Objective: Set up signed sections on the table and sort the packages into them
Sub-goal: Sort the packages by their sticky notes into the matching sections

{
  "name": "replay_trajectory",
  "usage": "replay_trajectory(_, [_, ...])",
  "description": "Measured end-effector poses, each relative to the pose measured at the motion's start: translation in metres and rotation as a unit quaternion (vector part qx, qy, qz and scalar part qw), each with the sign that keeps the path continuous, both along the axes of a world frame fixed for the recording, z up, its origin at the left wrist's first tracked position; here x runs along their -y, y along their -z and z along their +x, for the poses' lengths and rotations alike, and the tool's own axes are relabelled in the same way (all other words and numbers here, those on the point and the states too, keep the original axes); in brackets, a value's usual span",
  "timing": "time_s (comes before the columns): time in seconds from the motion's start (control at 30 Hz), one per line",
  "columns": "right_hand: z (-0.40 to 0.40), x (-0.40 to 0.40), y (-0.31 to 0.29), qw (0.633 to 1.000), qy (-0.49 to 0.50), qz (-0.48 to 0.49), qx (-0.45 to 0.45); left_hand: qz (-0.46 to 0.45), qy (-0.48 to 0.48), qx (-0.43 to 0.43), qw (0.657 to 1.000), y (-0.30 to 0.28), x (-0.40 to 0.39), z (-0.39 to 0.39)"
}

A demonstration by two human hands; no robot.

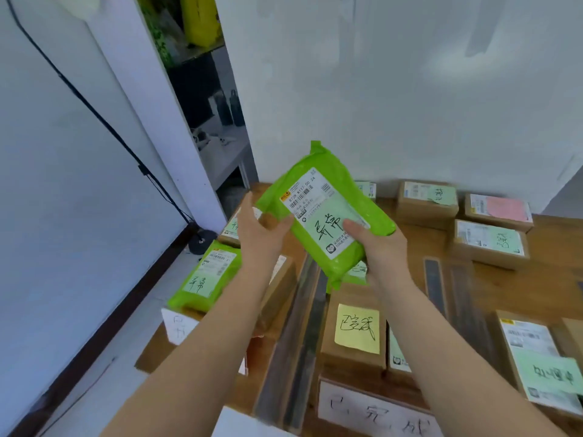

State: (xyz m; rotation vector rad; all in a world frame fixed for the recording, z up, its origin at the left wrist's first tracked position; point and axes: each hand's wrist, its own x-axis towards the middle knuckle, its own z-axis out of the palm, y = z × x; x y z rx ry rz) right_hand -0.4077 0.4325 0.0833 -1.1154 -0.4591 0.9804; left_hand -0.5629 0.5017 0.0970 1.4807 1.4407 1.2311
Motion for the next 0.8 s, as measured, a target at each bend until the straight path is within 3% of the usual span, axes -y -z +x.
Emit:
replay_trajectory(0.17, [-0.078, 0.014, 0.004, 0.997, 0.013, 0.009, -0.079, -0.085, 0.025, 0.156, 0.984, 0.013, 0.04, -0.054])
replay_trajectory(0.3, [-0.133, 0.025, 0.006, 0.995, -0.02, 0.033, -0.088, -0.082, 0.075, 0.189, 0.976, 0.016, 0.066, -0.101])
replay_trajectory(0.47, [-0.198, 0.042, 0.015, 0.996, -0.079, 0.033, -0.021, -0.081, 0.067, 0.218, 0.97, 0.023, 0.083, -0.171])
replay_trajectory(0.7, [-0.26, 0.052, 0.024, 0.978, -0.14, -0.008, 0.155, -0.05, 0.066, 0.193, 0.978, 0.028, 0.093, -0.257])
replay_trajectory(0.8, [-0.282, 0.056, 0.023, 0.971, -0.155, 0.005, 0.184, -0.031, 0.084, 0.17, 0.981, 0.026, 0.094, -0.283])
